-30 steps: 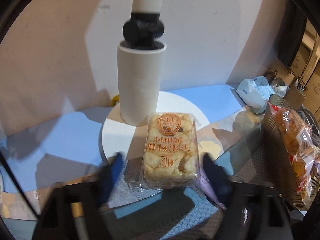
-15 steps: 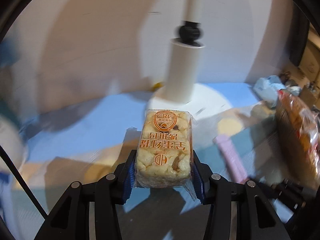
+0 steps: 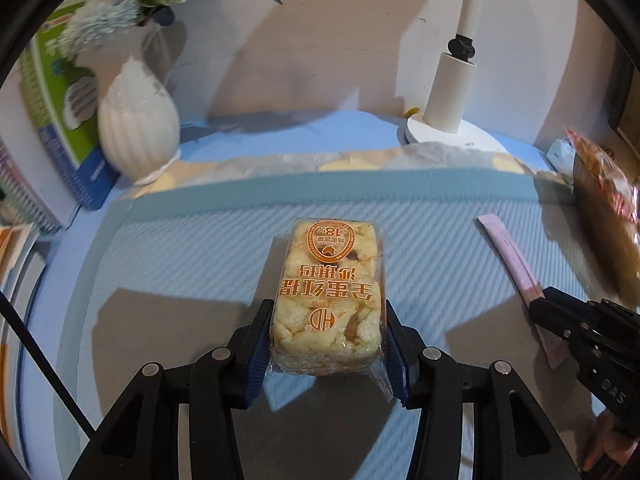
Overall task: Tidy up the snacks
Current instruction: 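Hold the pink stick pack and the cake pack above the mat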
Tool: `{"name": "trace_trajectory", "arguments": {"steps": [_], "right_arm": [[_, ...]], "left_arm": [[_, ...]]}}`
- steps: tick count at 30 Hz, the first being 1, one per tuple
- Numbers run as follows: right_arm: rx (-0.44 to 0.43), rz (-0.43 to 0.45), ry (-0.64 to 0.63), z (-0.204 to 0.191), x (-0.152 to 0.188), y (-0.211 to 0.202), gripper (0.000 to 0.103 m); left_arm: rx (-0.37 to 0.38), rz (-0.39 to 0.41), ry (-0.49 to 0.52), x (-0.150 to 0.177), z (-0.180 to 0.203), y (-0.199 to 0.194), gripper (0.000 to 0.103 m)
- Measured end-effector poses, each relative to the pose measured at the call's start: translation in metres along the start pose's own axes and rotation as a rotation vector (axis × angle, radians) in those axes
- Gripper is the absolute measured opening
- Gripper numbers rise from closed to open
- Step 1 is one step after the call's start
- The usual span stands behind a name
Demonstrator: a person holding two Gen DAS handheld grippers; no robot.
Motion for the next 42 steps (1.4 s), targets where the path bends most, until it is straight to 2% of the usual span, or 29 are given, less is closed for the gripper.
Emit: {"name": "trace_trajectory", "arguments": {"steps": [4, 6, 7, 8, 9, 10, 11, 12, 14, 15, 17, 19, 21, 42], "right_arm": [[-0.022, -0.023, -0.074, -0.017, 0.018, -0.011, 0.02], [-0.016, -0.036, -0.09, -0.02, 0.021, -0.014, 0.021], [-0.012, -0.04, -0.094, -0.019, 0.021, -0.014, 0.023], [0.002, -0.052, -0.093, -0.018, 0.021, -0.013, 0.037], [0.013, -0.058, -0.089, -0.017, 0.02, -0.011, 0.053], [0.02, -0.06, -0.087, -0.017, 0.018, -0.009, 0.06], [0.029, -0.055, -0.089, -0.017, 0.017, -0.008, 0.073], [0.055, -0.051, -0.103, -0.019, 0.016, -0.005, 0.079], [0.102, -0.058, -0.142, -0.023, 0.014, 0.002, 0.079], [0.138, -0.073, -0.163, -0.023, 0.013, 0.009, 0.083], [0.154, -0.069, -0.166, -0.024, 0.009, 0.015, 0.089], [0.147, -0.074, -0.156, -0.023, 0.005, 0.022, 0.103], [0.154, -0.073, -0.155, -0.022, 0.003, 0.029, 0.103], [0.162, -0.067, -0.144, -0.021, 0.001, 0.029, 0.103]], "left_arm": [[-0.002, 0.0, -0.001, 0.017, 0.002, -0.011, 0.048], [-0.052, -0.007, 0.036, 0.023, 0.006, -0.009, 0.054], [-0.066, -0.01, 0.05, 0.025, 0.007, -0.007, 0.066], [-0.086, -0.011, 0.066, 0.025, 0.008, -0.002, 0.081], [-0.12, -0.004, 0.076, 0.025, 0.007, 0.0, 0.087], [-0.141, 0.001, 0.082, 0.024, 0.006, 0.0, 0.095], [-0.145, 0.001, 0.091, 0.022, 0.004, 0.002, 0.097], [-0.134, -0.004, 0.094, 0.02, 0.003, 0.004, 0.098], [-0.109, -0.028, 0.091, 0.016, 0.0, 0.01, 0.103], [-0.092, -0.037, 0.083, 0.014, -0.002, 0.013, 0.103], [-0.048, -0.054, 0.059, 0.011, -0.005, 0.019, 0.103], [-0.012, -0.044, 0.035, 0.01, -0.008, 0.022, 0.103], [-0.007, -0.019, 0.047, 0.009, -0.008, 0.024, 0.103], [-0.013, -0.011, 0.048, 0.007, -0.009, 0.026, 0.103]]}}
Point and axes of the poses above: each gripper's, at about its wrist camera, not at the fingertips, and y roughly the way its jaws point, z to its right, x to its underside, the point moved 6 cm from there along y, roughly the way its jaws point, and after that the axes turned 3 degrees about x, right-handed, at the moved point
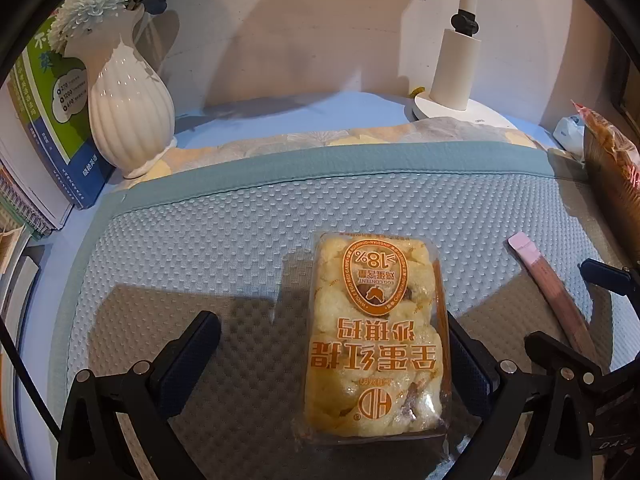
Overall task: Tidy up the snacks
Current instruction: 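Hold the pink stick pack and the cake pack above the mat, then carry both held packs over the glass bowl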
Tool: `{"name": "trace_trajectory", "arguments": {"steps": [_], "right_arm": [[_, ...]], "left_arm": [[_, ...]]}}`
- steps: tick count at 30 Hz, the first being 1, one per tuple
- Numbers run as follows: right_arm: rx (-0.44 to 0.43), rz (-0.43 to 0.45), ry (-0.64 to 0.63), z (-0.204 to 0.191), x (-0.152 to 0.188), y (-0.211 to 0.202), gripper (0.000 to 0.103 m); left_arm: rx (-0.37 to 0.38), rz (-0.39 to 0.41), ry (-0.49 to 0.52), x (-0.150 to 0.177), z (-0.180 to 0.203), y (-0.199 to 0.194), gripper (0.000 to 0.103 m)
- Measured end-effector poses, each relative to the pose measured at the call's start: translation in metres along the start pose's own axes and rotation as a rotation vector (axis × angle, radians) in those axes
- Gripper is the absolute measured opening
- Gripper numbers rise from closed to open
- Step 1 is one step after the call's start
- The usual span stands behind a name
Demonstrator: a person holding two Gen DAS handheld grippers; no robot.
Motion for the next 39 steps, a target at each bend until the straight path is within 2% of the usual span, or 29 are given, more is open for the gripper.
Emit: {"name": "trace_trajectory", "arguments": {"steps": [5, 7, 10, 11, 12, 13, 14, 15, 18, 23, 31, 39], "right_arm": [[0.008, 0.004, 0.021, 0.001, 0.004, -0.003, 0.103], [0.012, 0.013, 0.033, 0.002, 0.006, -0.006, 0.098], [0.026, 0.032, 0.052, 0.003, 0.008, -0.012, 0.083], [0.033, 0.041, 0.062, 0.004, 0.009, -0.015, 0.073], [0.035, 0.053, 0.069, 0.004, 0.01, -0.018, 0.05], [0.032, 0.066, 0.074, 0.004, 0.01, -0.021, 0.023], [0.005, 0.082, 0.086, 0.004, 0.011, -0.025, 0.019], [-0.026, 0.09, 0.099, 0.004, 0.011, -0.026, 0.019], [-0.146, 0.103, 0.132, 0.005, 0.011, -0.028, 0.019], [-0.17, 0.112, 0.124, -0.001, 0.009, -0.029, 0.019], [-0.202, 0.136, 0.13, 0.001, 0.008, -0.034, 0.019], [-0.245, 0.235, 0.134, 0.001, 0.007, -0.055, 0.019]], "left_arm": [[-0.001, 0.001, 0.0, 0.0, 0.0, 0.0, 0.103], [-0.001, 0.002, 0.001, 0.0, 0.0, 0.0, 0.103], [-0.003, 0.007, 0.002, 0.0, 0.0, 0.0, 0.103], [-0.006, 0.011, 0.005, 0.0, 0.0, -0.001, 0.102], [-0.002, 0.016, 0.009, 0.0, 0.001, -0.002, 0.099], [0.008, 0.027, 0.016, 0.0, 0.003, -0.004, 0.082], [0.016, 0.053, 0.025, -0.001, 0.006, -0.009, 0.05], [0.044, 0.08, 0.04, -0.001, 0.011, -0.015, 0.044], [0.031, 0.082, 0.072, 0.0, 0.017, -0.016, 0.044], [0.078, 0.084, 0.017, -0.003, 0.009, -0.016, 0.044], [0.054, 0.091, 0.016, -0.001, 0.01, -0.018, 0.044], [0.018, 0.114, -0.053, 0.0, -0.004, -0.022, 0.044]]}}
Point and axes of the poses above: each gripper's, at about its wrist camera, not at the fingertips, and y roughly the way its jaws point, z to its right, x to its underside, the point moved 6 cm from there along y, roughly the way its jaws point, and after that the axes turned 3 degrees about x, right-handed, at the moved point
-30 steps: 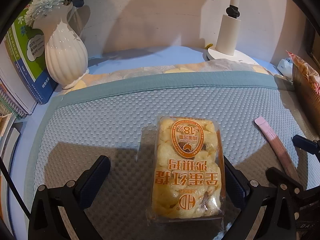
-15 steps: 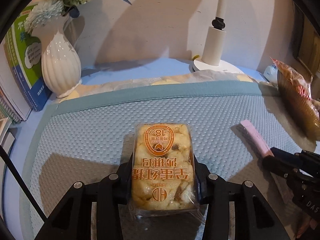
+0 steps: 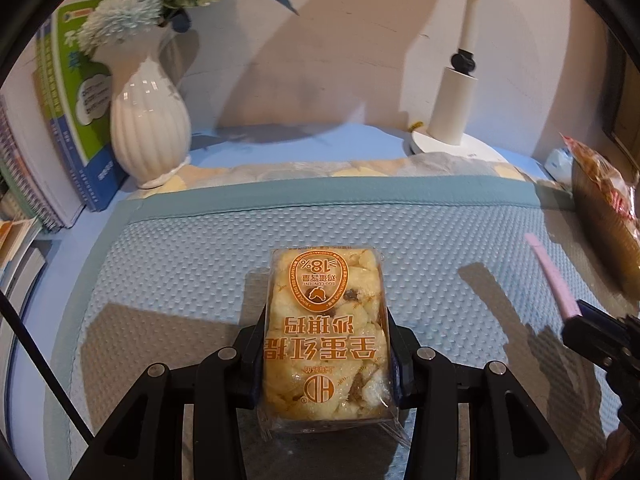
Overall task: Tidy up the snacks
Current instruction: 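Carry both held packs over the glass bowl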
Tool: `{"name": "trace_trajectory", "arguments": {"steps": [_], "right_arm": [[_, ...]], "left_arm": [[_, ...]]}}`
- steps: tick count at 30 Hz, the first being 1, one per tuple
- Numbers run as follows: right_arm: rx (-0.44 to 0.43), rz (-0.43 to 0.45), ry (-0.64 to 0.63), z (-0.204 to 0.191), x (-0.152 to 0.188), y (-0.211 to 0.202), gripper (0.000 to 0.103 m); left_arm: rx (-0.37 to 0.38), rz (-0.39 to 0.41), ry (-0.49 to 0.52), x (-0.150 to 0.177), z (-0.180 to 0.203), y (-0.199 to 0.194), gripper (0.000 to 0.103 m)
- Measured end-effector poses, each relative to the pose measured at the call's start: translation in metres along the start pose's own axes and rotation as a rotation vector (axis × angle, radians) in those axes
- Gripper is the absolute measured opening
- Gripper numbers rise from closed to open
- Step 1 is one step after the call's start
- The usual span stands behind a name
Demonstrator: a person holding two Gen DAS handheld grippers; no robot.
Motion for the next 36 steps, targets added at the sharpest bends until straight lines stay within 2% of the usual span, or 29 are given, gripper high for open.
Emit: {"name": "trace_trajectory", "arguments": {"steps": [3, 7, 10, 14, 20, 22, 25, 27, 32, 36], "right_arm": [[-0.033, 0.009, 0.002, -0.002, 0.0, -0.005, 0.019], [-0.05, 0.019, 0.006, 0.001, -0.004, -0.015, 0.019], [-0.073, 0.043, 0.031, 0.011, -0.014, -0.031, 0.019], [-0.077, 0.087, 0.07, 0.035, -0.036, -0.057, 0.019], [-0.004, 0.144, 0.099, 0.085, -0.075, -0.095, 0.019], [0.035, 0.159, 0.114, 0.108, -0.087, -0.107, 0.019], [0.079, 0.166, 0.151, 0.141, -0.1, -0.12, 0.019], [0.115, 0.169, 0.179, 0.166, -0.106, -0.13, 0.019], [0.182, 0.159, 0.259, 0.227, -0.113, -0.146, 0.019], [0.256, 0.143, 0.307, 0.269, -0.111, -0.153, 0.019]], "left_arm": [[-0.009, -0.006, -0.019, 0.0, -0.001, -0.002, 0.044], [0.018, -0.028, -0.034, -0.006, 0.01, -0.007, 0.043], [0.02, -0.005, 0.006, -0.022, 0.03, -0.018, 0.044], [0.07, 0.029, 0.035, -0.057, 0.062, -0.036, 0.043], [0.131, 0.102, 0.156, -0.115, 0.131, -0.052, 0.043], [0.195, 0.103, 0.188, -0.134, 0.161, -0.051, 0.043], [0.232, 0.105, 0.233, -0.153, 0.2, -0.047, 0.043], [0.282, 0.105, 0.27, -0.166, 0.234, -0.044, 0.043], [0.417, 0.079, 0.334, -0.189, 0.31, -0.035, 0.043], [0.484, 0.045, 0.384, -0.192, 0.359, -0.021, 0.043]]}}
Point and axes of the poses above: each gripper's, at about its wrist camera, not at the fingertips, and y roughly the way its jaws point, z to its right, x to its underside, the point moved 6 cm from there along y, roughly the way its jaws point, and after that the axes turned 3 degrees about x, right-handed, at the moved point
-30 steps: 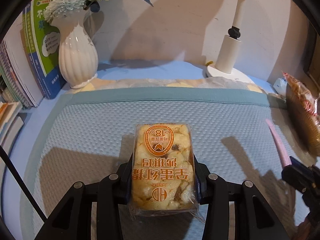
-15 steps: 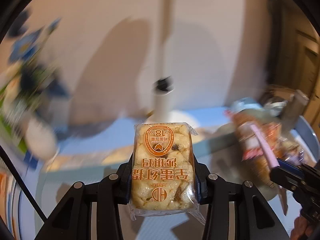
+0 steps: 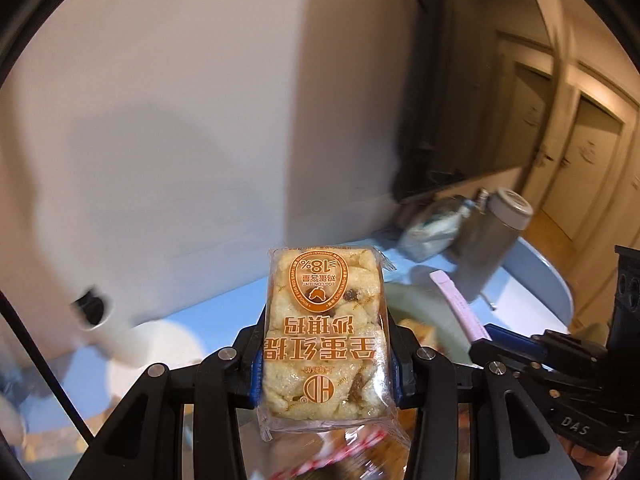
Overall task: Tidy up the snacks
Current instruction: 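Carry both held packs over the glass bowl, then drop both packs into the glass bowl by opening both tools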
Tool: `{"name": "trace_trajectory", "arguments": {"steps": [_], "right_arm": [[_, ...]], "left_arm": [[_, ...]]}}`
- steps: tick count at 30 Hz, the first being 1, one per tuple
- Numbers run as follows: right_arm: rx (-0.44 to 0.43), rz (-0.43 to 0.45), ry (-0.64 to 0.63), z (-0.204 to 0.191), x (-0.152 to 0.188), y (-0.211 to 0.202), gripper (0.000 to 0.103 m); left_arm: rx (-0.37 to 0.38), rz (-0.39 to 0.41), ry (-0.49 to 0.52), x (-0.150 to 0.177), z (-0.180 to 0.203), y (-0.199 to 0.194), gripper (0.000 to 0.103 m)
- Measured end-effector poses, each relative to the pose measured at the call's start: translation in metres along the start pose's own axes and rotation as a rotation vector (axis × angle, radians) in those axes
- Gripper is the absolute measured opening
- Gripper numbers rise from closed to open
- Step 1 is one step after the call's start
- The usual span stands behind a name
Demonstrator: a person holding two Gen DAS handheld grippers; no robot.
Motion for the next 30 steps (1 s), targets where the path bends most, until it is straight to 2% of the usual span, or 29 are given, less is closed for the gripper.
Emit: {"name": "trace_trajectory", "arguments": {"steps": [4, 5, 6, 7, 8, 10, 13, 20, 23, 26, 30], "right_arm": [[0.032, -0.036, 0.03, 0.025, 0.004, 0.008, 0.022], [0.045, -0.052, 0.024, 0.029, 0.005, 0.01, 0.025], [0.076, -0.073, 0.022, 0.033, 0.007, 0.014, 0.049], [0.103, -0.087, 0.028, 0.037, 0.006, 0.016, 0.084], [0.13, -0.097, 0.039, 0.041, 0.007, 0.018, 0.095], [0.124, -0.078, 0.053, 0.042, 0.008, 0.012, 0.096], [0.116, -0.071, 0.064, 0.041, 0.005, 0.006, 0.096], [0.067, -0.058, 0.058, 0.024, -0.002, -0.01, 0.096], [0.044, -0.065, 0.006, 0.009, -0.001, -0.015, 0.096], [0.035, -0.074, -0.087, -0.009, 0.008, -0.022, 0.096], [0.028, -0.08, -0.197, -0.028, 0.028, -0.029, 0.096]], "left_arm": [[0.083, -0.057, 0.03, -0.005, 0.028, 0.036, 0.043], [0.101, -0.093, 0.031, -0.004, 0.033, 0.049, 0.049], [0.089, -0.121, 0.03, -0.003, 0.036, 0.057, 0.057], [0.059, -0.144, 0.032, -0.003, 0.037, 0.066, 0.084], [0.036, -0.147, 0.034, -0.001, 0.036, 0.067, 0.1], [-0.008, -0.116, 0.042, 0.0, 0.034, 0.065, 0.1], [-0.037, -0.126, 0.057, 0.004, 0.026, 0.057, 0.1], [-0.134, -0.093, 0.021, 0.006, 0.008, 0.021, 0.1], [-0.224, -0.074, 0.0, 0.014, -0.004, -0.005, 0.1], [-0.316, -0.05, -0.045, 0.036, -0.015, -0.034, 0.1], [-0.367, -0.015, -0.117, 0.071, -0.019, -0.059, 0.1]]}}
Point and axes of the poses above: each gripper's, at about its wrist camera, not at the fingertips, and y roughly the way its jaws point, z to its right, x to its underside, the point moved 6 cm from there along y, roughly the way its jaws point, and after that the axes turned 3 degrees about x, right-handed, at the moved point
